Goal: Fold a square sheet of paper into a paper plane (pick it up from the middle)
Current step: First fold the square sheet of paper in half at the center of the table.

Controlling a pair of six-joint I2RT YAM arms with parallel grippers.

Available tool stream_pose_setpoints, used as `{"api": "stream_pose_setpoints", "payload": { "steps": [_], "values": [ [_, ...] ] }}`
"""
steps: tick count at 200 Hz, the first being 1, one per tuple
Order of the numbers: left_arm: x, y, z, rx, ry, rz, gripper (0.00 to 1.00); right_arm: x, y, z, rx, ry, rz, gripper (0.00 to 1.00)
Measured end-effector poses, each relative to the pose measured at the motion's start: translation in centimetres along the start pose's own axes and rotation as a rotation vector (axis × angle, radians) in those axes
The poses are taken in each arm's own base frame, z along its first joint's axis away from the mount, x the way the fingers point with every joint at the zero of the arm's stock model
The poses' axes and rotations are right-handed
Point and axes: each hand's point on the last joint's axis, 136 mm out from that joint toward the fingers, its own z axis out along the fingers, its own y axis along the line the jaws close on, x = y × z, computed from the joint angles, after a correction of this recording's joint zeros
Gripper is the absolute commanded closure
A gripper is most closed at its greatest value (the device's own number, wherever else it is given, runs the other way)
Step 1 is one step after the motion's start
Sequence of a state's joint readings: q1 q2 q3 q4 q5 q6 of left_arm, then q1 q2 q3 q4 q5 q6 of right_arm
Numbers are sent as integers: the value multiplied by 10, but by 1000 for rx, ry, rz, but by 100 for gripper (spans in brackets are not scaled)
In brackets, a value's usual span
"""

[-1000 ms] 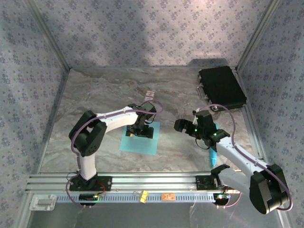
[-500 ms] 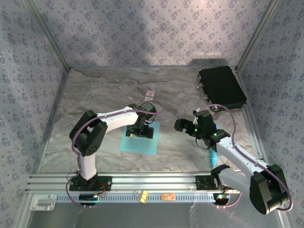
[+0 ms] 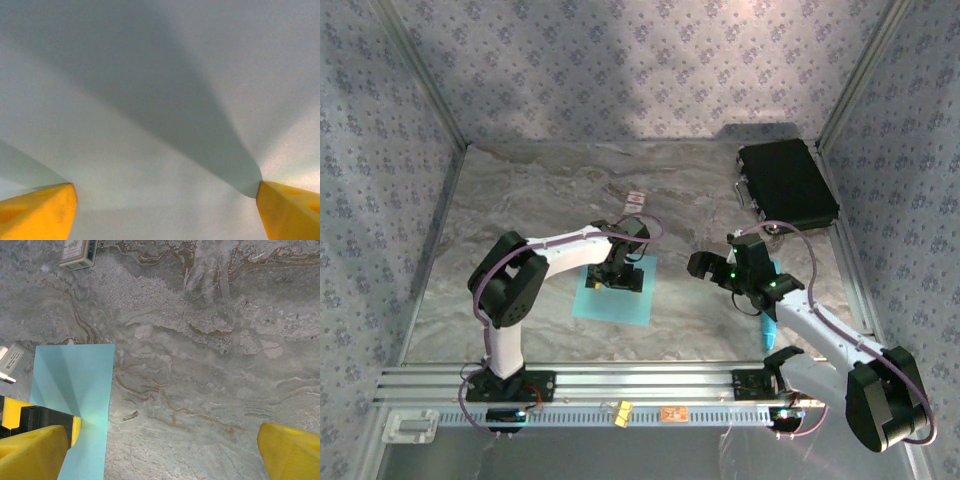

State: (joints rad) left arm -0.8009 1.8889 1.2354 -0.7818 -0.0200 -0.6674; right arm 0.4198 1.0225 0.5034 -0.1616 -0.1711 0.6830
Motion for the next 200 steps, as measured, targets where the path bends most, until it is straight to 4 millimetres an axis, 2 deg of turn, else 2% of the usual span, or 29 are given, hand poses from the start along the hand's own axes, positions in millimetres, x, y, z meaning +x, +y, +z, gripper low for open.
{"api": "stream_pose_setpoints", "payload": {
  "steps": [67, 102, 132, 178, 200],
  "values": [
    [0, 0, 1, -1, 1, 1, 11, 0, 0, 0, 0, 0, 2, 1],
    [0, 0, 1, 0, 0, 0, 18, 0, 0, 0, 0, 0, 2, 1],
    [-2, -1, 0, 5, -8, -4, 26, 0, 0, 0, 0, 0, 2, 1],
    [-8, -5, -5, 49, -74, -3, 53, 0, -6, 0, 33, -7, 16, 1],
    [-10, -10, -11, 80, -112, 2, 58, 1, -12, 0, 58, -3, 28, 1]
  ]
}}
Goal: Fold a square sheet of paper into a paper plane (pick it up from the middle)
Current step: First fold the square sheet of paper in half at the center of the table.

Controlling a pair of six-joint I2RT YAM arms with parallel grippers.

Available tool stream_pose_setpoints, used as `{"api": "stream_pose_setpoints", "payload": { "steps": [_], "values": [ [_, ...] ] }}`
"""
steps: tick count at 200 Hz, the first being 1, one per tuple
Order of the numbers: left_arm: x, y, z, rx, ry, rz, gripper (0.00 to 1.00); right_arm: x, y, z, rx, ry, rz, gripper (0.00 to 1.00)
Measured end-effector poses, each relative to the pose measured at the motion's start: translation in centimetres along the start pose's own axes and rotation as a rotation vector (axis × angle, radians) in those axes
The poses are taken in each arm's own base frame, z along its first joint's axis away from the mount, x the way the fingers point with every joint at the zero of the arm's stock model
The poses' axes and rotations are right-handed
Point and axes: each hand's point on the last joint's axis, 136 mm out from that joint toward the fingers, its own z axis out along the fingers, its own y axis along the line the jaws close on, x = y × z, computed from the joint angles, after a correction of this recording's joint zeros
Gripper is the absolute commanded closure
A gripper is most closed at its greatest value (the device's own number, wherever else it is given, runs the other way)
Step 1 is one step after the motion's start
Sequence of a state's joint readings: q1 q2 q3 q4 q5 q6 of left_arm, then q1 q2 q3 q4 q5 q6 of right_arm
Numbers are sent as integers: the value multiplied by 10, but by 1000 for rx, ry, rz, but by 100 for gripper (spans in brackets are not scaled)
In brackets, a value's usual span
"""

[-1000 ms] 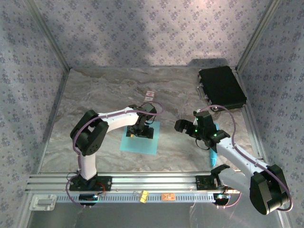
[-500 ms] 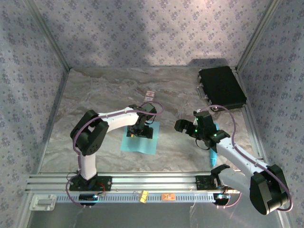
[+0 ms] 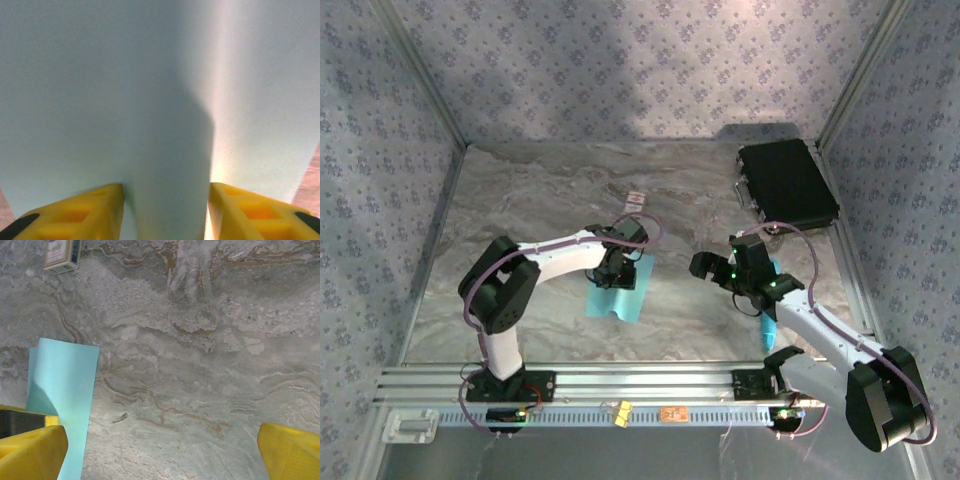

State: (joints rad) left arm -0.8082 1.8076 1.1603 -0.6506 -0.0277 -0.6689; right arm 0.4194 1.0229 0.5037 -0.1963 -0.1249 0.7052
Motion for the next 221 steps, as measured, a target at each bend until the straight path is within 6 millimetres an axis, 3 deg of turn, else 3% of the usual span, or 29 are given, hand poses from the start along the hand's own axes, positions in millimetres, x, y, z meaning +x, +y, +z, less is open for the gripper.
{"api": "stream_pose_setpoints", "payload": {
  "steps": [46, 92, 124, 152, 185, 221],
  "values": [
    [-20, -22, -24, 136, -103, -12, 58, -2, -7, -2, 44, -6, 23, 1],
    [-39, -38, -50, 403, -156, -109, 58, -12, -9, -11, 69, -63, 45, 1],
    [-52, -43, -56, 571, -158, -196, 58, -22, -8, -20, 67, -118, 55, 1],
    [-54, -61, -63, 715, -134, -227, 59, -26, -9, -21, 67, -133, 60, 3],
    [-60, -76, -62, 802, -110, -240, 60, -32, -3, -21, 38, -153, 68, 5],
    [-55, -73, -36, 771, -65, -287, 61, -32, 2, -18, 14, -145, 74, 5]
  ]
}}
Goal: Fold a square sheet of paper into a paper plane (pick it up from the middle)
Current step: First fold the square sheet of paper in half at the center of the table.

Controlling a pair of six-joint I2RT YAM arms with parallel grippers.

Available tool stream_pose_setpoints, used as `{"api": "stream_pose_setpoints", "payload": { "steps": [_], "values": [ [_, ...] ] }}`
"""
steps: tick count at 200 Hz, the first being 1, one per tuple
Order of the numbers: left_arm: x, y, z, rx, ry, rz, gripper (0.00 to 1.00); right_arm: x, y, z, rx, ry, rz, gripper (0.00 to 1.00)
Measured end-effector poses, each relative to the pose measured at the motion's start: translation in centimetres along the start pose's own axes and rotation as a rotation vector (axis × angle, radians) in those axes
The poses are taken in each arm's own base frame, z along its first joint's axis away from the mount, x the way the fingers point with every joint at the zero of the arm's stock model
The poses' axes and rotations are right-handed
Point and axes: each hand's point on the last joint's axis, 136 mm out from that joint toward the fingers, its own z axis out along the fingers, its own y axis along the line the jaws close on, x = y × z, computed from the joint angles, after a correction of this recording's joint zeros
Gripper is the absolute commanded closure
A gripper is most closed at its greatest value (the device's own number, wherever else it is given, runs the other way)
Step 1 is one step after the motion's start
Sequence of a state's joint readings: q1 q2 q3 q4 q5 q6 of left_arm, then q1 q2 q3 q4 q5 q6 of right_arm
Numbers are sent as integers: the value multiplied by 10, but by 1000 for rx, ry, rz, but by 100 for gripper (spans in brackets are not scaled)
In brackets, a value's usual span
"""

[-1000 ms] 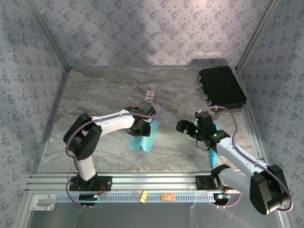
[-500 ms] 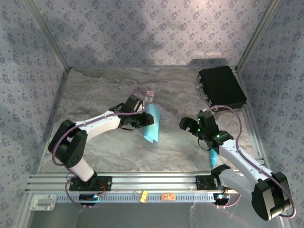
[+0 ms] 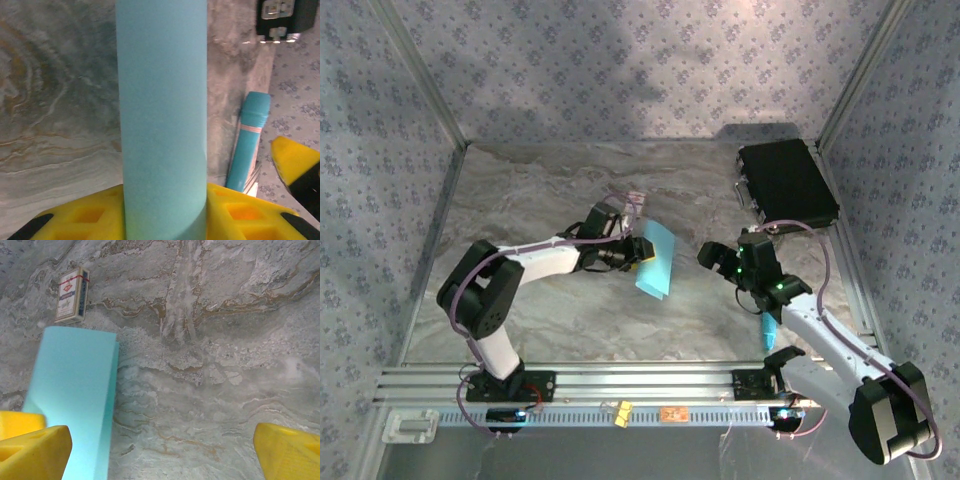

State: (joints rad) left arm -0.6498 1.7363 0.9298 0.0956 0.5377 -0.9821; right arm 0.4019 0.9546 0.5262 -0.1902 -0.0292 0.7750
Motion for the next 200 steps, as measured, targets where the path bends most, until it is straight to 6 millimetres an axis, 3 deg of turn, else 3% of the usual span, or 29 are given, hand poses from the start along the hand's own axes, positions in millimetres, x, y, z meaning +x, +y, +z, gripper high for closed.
{"api": "stream_pose_setpoints", "payload": {
  "steps": [40, 120, 200],
  "values": [
    [7, 26, 11, -58, 8, -59, 62, 2, 6, 1, -36, 21, 0, 5],
    [28, 39, 23, -145, -28, -49, 56, 18, 14, 6, -112, 111, -27, 6],
    [15, 43, 16, -273, -57, 55, 46, 27, 14, 13, -118, 161, -27, 6]
  ]
}}
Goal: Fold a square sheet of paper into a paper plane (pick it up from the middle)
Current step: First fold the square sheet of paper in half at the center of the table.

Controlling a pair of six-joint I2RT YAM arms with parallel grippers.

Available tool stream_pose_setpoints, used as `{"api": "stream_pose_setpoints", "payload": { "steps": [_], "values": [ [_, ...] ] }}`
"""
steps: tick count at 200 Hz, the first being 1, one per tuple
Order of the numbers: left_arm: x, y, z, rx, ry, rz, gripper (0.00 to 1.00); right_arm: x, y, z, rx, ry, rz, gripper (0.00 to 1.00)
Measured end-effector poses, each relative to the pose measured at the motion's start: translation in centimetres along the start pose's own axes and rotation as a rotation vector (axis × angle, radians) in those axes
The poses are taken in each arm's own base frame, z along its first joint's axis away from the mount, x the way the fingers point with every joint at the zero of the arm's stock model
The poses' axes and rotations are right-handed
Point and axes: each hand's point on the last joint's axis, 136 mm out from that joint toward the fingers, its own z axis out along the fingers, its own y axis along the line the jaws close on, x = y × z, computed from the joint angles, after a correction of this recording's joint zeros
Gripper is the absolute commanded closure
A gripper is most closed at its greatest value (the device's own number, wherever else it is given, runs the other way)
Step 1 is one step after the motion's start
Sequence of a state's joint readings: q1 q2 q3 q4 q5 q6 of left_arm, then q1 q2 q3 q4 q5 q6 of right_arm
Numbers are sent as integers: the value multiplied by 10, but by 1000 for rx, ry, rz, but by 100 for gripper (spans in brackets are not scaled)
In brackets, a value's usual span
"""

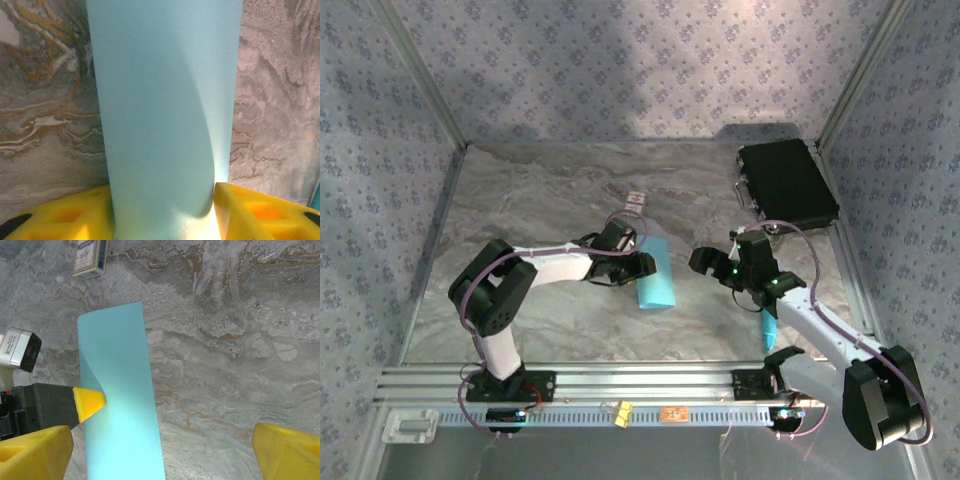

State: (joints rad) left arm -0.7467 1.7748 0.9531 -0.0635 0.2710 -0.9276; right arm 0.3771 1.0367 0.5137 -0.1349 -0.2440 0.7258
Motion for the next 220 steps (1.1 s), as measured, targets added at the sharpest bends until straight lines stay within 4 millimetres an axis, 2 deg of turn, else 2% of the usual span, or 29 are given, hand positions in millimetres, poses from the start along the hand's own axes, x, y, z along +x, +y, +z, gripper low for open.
{"api": "stream_pose_setpoints", "payload": {
  "steps": [49, 114, 200, 220],
  "values": [
    [-6, 10, -4, -71, -17, 53, 49, 0, 3, 4, -15, 9, -2, 9],
    [-8, 21, -10, -114, 19, 134, 52, 11, 2, 14, -15, 59, -6, 11],
    [-5, 22, -7, -132, 125, 246, 47, 28, 12, 37, -26, 161, -32, 19],
    [-4, 22, -7, -134, 140, 264, 47, 31, 15, 43, -33, 182, -38, 24]
  ]
}}
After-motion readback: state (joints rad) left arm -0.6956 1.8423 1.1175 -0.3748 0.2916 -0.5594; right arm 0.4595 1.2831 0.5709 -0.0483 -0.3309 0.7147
